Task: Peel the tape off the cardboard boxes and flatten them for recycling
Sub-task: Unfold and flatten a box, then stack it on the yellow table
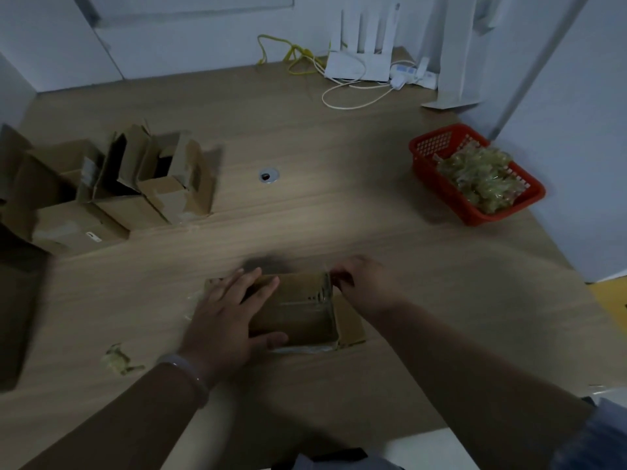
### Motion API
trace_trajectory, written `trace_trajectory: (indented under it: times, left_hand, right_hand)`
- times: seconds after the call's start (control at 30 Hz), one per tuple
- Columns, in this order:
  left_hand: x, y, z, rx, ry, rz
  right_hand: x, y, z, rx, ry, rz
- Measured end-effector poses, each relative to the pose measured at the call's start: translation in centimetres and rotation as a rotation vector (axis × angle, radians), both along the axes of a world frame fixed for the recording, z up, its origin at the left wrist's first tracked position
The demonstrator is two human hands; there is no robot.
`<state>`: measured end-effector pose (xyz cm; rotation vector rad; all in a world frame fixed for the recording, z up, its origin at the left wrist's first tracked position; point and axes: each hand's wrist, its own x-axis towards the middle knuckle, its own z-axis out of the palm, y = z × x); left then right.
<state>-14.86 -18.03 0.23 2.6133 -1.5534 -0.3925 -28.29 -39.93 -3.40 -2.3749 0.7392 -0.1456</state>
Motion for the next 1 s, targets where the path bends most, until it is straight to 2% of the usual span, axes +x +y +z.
trace_trajectory:
  times: [0.07, 0.1, 0.2, 0.23, 0.3, 0.5, 0.57, 0.73, 0.93, 1.0]
  left_hand:
    - [0.0, 0.0, 0.0, -0.007, 0.013, 0.006]
    - [-0.1, 0.0, 0.1, -0.005, 0.011, 0.007]
    - [-0.6, -0.2, 0.1, -0.033, 0.007, 0.052]
    - [-0.8, -0.4, 0.1, -0.029, -0.009, 0.067]
    - [-1.2, -0.6, 0.0, -0.031, -0.039, 0.093]
    - [-2.0, -1.0, -0.6, -0.065, -0.113, 0.127]
    - [-2.0, -1.1, -0.6, -0.068, -0.129, 0.122]
    - [-2.0, -1.1, -0.6, -0.089, -0.138, 0.119]
    - [-1.7, -0.9, -0.8, -0.097, -0.143, 0.097]
    - [-1.7, -0.9, -0.9, -0.111, -0.145, 0.095]
  right_hand:
    - [0.0, 0.3, -0.2, 0.100, 0.060, -0.085]
    - [0.0, 0.4, -0.2, 0.261, 0.050, -0.180]
    - [-0.3, 0.9, 0.7, 0.989, -0.136, -0.523]
    - [-0.4, 1.0, 1.2, 1.133, -0.166, -0.582]
    - [-0.4, 1.1, 2.0, 1.263, -0.162, -0.635]
    - [0.3, 1.2, 3.6, 1.235, -0.140, -0.667]
    - [0.5, 1.0, 3.5, 1.288, -0.126, -0.691]
    - [1.1, 0.5, 3.5, 1.302, 0.077, -0.637]
    - [1.4, 0.2, 3.3, 1.324, 0.152, -0.668]
    - [1.6, 0.2, 3.4, 1.273, 0.224, -0.638]
